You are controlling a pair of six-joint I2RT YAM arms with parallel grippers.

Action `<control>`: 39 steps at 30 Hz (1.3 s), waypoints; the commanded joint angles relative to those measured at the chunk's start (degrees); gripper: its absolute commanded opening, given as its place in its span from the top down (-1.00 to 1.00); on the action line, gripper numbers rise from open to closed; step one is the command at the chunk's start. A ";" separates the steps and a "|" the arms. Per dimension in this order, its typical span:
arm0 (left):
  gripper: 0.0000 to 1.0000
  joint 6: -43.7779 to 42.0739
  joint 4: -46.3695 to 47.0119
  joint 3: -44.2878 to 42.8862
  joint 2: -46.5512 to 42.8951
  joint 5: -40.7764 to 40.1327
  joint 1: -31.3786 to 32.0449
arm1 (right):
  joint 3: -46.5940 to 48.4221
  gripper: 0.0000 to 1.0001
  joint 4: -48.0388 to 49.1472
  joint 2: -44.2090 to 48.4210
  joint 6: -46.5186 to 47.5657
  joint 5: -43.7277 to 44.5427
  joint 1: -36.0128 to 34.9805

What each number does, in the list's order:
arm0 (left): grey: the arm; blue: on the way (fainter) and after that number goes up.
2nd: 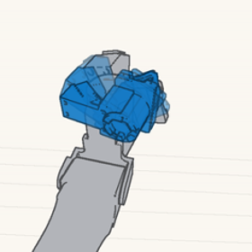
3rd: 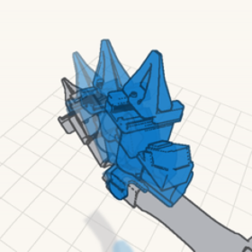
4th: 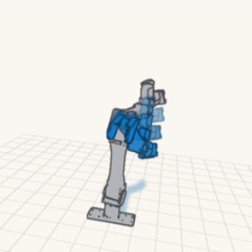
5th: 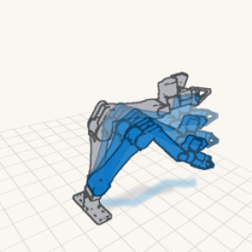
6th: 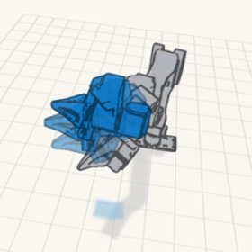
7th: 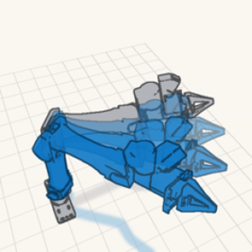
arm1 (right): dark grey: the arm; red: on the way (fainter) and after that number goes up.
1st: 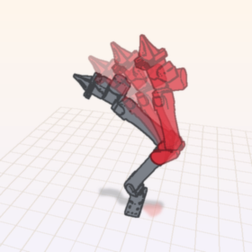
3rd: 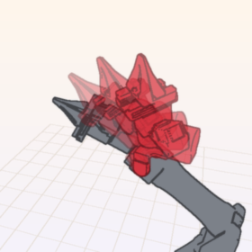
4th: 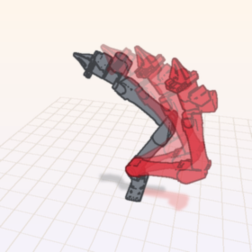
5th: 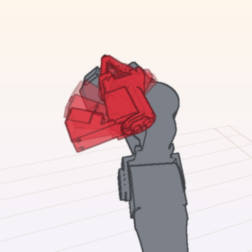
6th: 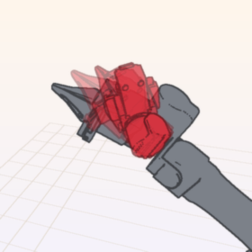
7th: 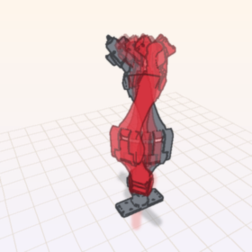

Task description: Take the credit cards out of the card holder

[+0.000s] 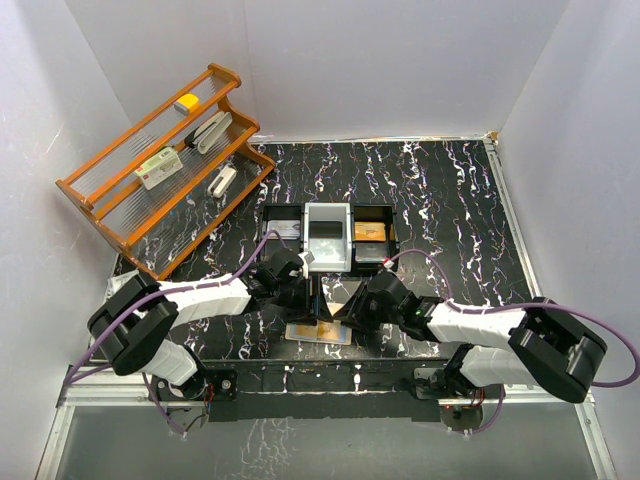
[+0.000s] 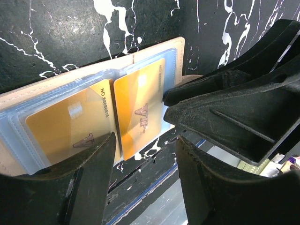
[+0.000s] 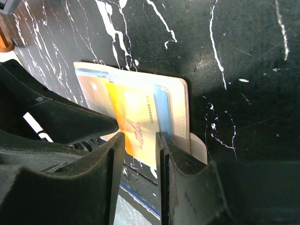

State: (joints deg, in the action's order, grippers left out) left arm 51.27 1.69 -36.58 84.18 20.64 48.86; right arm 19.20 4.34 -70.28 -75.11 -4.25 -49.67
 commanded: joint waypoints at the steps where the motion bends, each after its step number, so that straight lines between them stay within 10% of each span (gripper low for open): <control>1: -0.06 0.05 -2.94 0.26 1.41 -0.29 0.05 | -1.42 0.36 -8.81 -3.11 2.78 2.69 0.20; 23: 0.18 1.80 -1.70 4.48 -5.45 -6.31 -0.30 | -1.98 0.40 -3.96 -7.45 2.51 -0.93 0.37; 39: 0.95 1.29 0.76 4.86 -5.52 -4.61 -0.26 | -2.46 0.39 -4.19 -7.43 2.86 -0.70 0.56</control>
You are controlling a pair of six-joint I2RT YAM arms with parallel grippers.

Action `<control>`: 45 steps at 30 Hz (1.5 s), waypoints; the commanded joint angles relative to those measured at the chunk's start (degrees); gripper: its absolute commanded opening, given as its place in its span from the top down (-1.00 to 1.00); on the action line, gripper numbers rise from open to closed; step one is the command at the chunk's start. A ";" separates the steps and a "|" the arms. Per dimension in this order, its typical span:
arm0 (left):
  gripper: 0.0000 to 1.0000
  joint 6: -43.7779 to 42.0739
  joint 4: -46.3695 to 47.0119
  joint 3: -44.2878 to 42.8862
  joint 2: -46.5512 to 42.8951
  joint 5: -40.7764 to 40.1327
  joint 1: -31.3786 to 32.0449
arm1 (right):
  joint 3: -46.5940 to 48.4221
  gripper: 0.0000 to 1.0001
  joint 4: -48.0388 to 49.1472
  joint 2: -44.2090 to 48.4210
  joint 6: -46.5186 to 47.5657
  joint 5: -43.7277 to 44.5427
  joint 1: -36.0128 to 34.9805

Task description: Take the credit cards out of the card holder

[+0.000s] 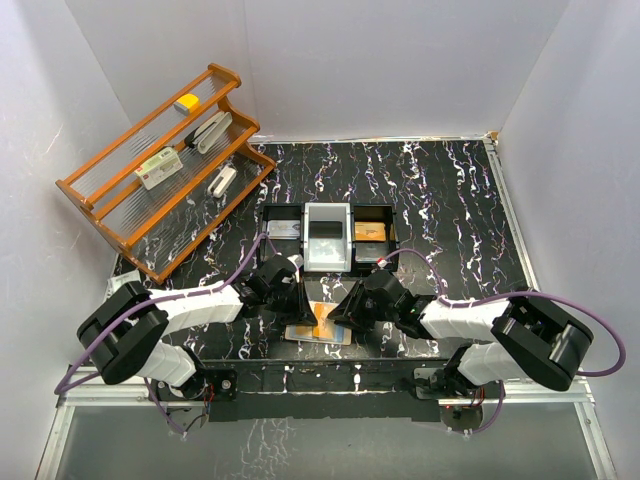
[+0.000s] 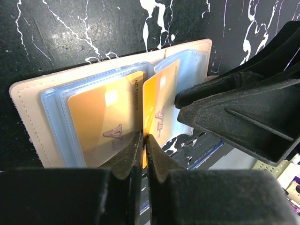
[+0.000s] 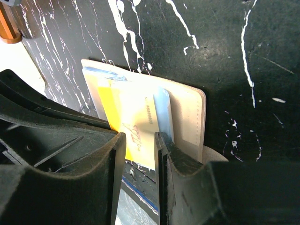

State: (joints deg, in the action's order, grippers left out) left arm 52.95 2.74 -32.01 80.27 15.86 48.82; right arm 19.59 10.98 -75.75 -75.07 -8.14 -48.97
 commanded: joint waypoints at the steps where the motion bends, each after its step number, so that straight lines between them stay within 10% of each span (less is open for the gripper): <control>1: 0.99 -0.32 -0.36 0.28 -1.61 0.07 -0.21 | -2.86 0.39 -10.93 -1.87 2.82 3.16 -0.16; 24: 1.00 -1.53 -3.85 -0.76 -4.00 -1.27 -0.21 | 9.67 0.33 -17.57 5.65 11.30 2.32 0.02; 36: 1.00 -1.80 -2.36 -0.85 -3.09 0.62 -0.26 | 12.24 0.22 -14.84 -5.08 12.41 -2.12 0.02; 45: 0.62 -1.54 1.73 -1.46 -0.16 5.58 -0.27 | 6.25 0.27 -13.09 -1.83 9.11 -0.30 0.06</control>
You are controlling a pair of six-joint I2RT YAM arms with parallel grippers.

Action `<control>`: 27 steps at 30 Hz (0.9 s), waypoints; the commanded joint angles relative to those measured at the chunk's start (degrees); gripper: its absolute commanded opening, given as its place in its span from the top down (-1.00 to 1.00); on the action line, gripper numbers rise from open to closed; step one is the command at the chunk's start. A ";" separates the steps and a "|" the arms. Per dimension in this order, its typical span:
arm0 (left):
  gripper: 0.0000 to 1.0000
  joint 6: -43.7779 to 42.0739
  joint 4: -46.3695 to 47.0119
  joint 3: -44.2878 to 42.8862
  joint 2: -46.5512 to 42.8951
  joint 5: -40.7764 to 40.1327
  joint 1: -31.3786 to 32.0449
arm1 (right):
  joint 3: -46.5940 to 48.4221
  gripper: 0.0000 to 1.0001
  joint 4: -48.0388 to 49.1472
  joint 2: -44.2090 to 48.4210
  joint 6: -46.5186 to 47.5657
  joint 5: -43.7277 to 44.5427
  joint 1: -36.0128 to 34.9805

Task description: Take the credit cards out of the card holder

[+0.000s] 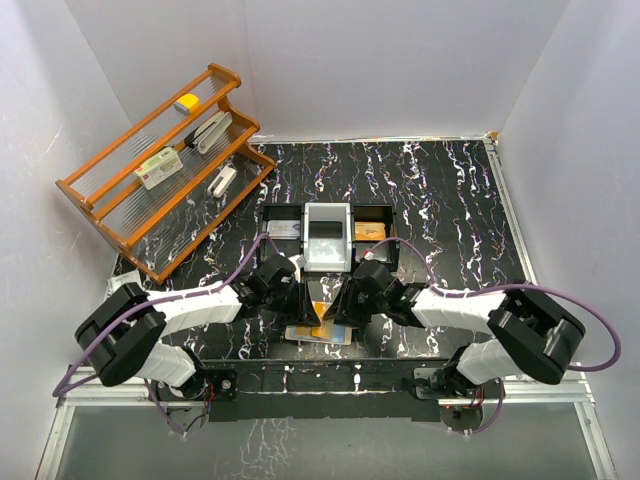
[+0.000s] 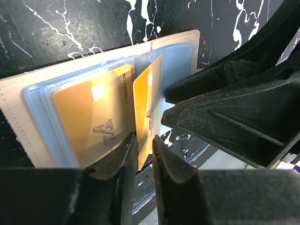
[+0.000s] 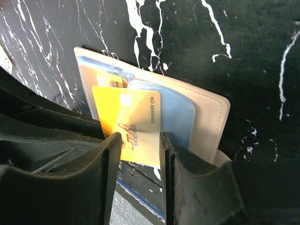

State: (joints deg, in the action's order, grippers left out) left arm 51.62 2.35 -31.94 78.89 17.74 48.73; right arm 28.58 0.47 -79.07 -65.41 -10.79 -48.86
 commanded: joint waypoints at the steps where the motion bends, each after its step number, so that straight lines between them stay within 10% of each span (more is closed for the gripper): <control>1: 0.61 -0.13 2.59 -1.54 1.38 4.22 -0.13 | -3.00 0.27 -2.46 2.00 -0.66 2.61 -0.09; 8: 0.98 0.18 2.14 -1.40 0.96 3.70 -0.15 | -2.89 0.26 -2.46 2.13 -0.53 2.11 -0.07; 19: 1.00 -2.87 -8.02 -3.53 -5.97 -5.36 -0.13 | -0.27 0.12 -5.86 5.38 0.52 4.97 -0.07; 27: 1.00 -4.29 -10.43 -4.53 -10.89 -9.65 -0.13 | 2.21 -0.37 -4.75 13.61 2.16 8.94 -0.09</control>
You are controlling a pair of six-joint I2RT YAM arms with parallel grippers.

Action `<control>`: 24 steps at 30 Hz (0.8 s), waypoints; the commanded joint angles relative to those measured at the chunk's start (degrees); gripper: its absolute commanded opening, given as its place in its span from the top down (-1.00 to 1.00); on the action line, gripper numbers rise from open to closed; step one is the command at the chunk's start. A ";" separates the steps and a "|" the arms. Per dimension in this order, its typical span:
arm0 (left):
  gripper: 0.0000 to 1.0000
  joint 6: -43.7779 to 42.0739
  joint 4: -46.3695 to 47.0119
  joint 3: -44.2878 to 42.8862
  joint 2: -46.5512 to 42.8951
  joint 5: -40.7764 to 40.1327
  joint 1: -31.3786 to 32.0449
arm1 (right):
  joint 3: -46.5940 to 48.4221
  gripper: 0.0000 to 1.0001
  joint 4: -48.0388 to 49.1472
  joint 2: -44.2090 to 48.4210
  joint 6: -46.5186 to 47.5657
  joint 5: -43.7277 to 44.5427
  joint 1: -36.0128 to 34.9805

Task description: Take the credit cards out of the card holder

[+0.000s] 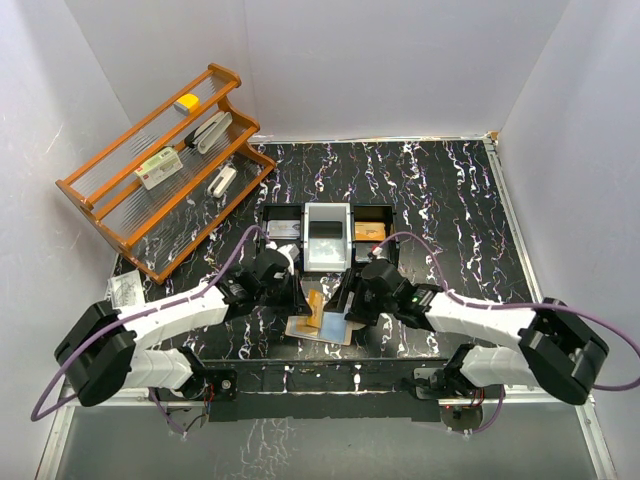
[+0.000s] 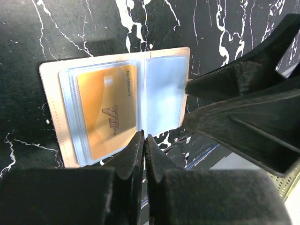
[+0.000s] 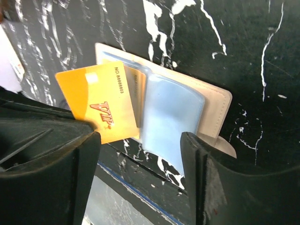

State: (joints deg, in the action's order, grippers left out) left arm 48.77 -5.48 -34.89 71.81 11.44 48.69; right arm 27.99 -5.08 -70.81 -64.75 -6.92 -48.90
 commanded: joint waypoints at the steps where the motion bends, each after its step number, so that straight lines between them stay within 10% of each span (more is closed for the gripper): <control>1: 1.00 -1.48 -2.35 -1.43 -4.71 -3.70 -0.08 | 2.51 -0.42 1.62 6.87 1.50 6.09 -0.01; 14: 1.00 -4.25 -5.11 -3.90 -10.49 -9.42 -2.23 | 4.18 -0.84 0.81 21.00 8.96 19.32 2.46; 24: 1.00 -1.65 1.88 -1.93 -14.58 2.45 -10.45 | 3.74 -0.86 5.39 18.68 10.74 -5.20 17.81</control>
State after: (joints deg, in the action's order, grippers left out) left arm 46.06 -7.70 -36.53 60.31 7.84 41.28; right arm 31.38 -5.63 -52.49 -54.41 -1.39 -33.30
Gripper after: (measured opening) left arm 0.009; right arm 0.943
